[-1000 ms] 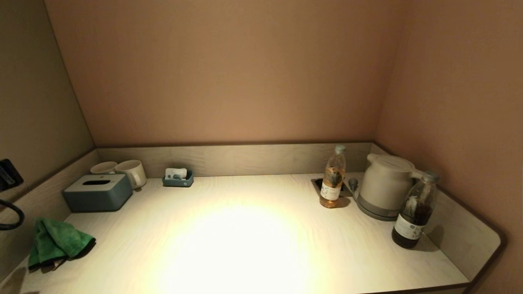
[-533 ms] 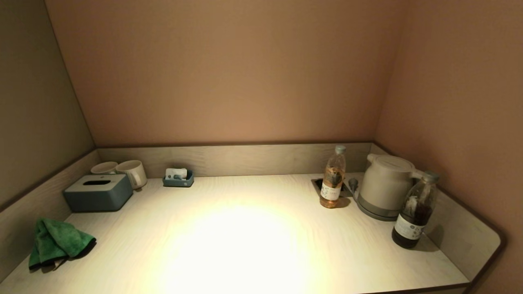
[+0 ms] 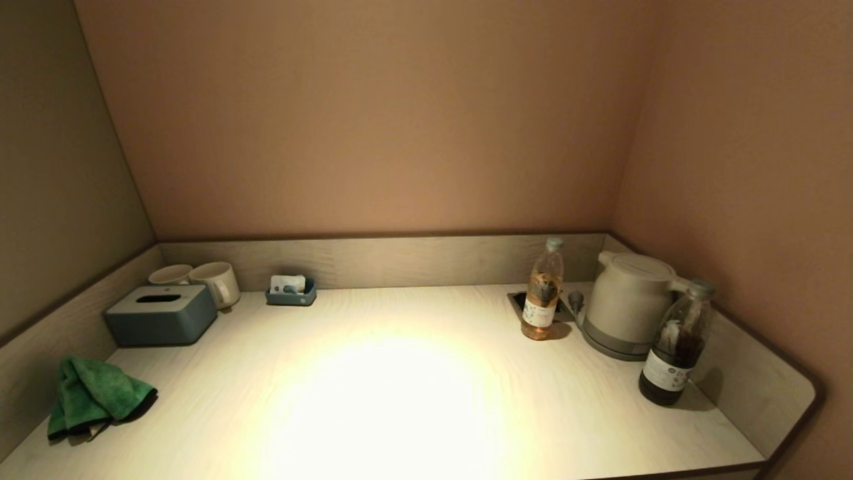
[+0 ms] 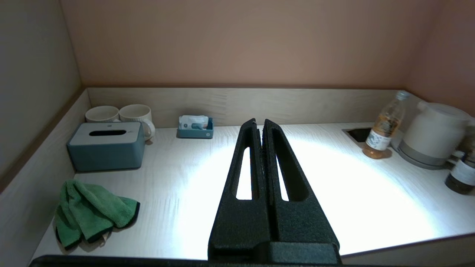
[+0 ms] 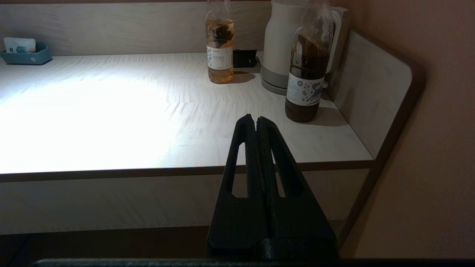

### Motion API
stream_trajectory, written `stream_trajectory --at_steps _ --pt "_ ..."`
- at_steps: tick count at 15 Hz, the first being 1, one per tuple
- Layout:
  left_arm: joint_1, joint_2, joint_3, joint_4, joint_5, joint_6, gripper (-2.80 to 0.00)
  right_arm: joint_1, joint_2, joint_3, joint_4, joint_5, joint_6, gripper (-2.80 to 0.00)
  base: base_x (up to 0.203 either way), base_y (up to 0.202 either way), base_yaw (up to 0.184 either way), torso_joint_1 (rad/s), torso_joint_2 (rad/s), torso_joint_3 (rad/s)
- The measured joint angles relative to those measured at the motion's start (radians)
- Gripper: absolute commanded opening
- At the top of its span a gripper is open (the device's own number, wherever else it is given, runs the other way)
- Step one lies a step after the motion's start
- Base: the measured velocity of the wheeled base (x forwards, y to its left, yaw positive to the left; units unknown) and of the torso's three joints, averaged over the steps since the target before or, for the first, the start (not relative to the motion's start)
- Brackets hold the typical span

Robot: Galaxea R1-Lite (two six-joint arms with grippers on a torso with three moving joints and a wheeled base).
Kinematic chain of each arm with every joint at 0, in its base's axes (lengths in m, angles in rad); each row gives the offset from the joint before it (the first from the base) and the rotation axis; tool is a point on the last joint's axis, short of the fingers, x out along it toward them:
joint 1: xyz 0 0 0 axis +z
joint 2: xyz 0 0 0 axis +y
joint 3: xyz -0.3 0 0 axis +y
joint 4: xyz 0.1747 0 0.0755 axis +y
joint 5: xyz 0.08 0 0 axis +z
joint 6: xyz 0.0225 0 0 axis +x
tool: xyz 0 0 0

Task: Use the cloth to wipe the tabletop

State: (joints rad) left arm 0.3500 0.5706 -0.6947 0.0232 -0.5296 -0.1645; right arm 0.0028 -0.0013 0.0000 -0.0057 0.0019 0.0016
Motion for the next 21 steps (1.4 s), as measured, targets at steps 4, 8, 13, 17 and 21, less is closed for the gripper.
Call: stream_trajectory --at_steps 4,8,13,17,21 --pt "-0.011 -0.171 -0.011 0.097 -0.003 -0.001 -2.8 0.0 0.0 0.0 0.0 -0.001 0.0 -2.8 0.0 0.0 0.0 0.0 0.0 0.0" --pt "-0.062 -0.273 -0.075 0.205 0.033 -0.003 -2.8 0.0 0.0 0.0 0.0 0.0 0.0 -2.8 0.0 0.0 0.0 0.0 0.0 0.0" --pt "-0.124 -0.296 -0.101 0.21 0.065 0.0 -2.8 0.0 0.0 0.0 0.0 0.0 0.0 -2.8 0.0 0.0 0.0 0.0 0.0 0.0" --pt "-0.153 -0.297 -0.107 0.211 0.072 0.013 -2.8 0.0 0.0 0.0 0.0 0.0 0.0 -2.8 0.0 0.0 0.0 0.0 0.0 0.0" --pt "-0.181 -0.297 -0.109 0.211 0.072 0.034 -2.8 0.0 0.0 0.0 0.0 0.0 0.0 -2.8 0.0 0.0 0.0 0.0 0.0 0.0"
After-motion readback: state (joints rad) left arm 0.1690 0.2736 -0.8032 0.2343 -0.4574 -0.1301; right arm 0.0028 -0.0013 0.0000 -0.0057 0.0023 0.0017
